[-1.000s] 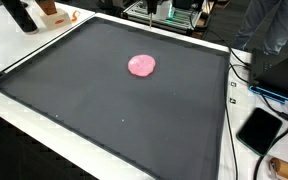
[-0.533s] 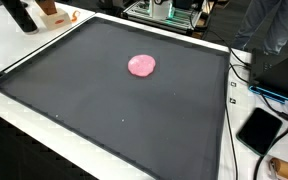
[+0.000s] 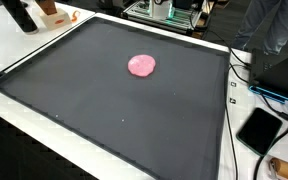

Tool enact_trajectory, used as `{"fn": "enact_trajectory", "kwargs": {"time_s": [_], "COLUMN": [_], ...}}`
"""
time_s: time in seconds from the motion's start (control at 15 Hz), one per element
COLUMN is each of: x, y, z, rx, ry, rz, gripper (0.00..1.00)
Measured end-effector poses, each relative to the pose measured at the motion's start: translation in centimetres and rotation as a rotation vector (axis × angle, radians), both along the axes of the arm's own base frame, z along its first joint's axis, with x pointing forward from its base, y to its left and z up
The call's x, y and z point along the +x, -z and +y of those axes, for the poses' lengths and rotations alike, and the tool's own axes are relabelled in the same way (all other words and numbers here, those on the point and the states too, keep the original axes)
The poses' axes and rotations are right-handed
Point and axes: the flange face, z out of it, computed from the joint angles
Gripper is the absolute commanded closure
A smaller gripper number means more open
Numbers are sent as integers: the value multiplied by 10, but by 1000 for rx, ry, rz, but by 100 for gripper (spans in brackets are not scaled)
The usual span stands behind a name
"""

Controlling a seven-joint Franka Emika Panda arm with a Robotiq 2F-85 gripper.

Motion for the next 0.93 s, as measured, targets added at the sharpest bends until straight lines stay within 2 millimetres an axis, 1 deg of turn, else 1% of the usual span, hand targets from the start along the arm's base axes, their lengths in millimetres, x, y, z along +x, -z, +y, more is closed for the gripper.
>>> {"fn": "enact_trajectory", "kwargs": {"time_s": [0.2,0.6,0.93], "x": [-3,-21,-41], "y": [9,49,86], "z": [1,-2,-6], "rx": [3,20,41], "ry": [-57,-214,-319], "rz": [19,74,25], "gripper": [97,97,97]}}
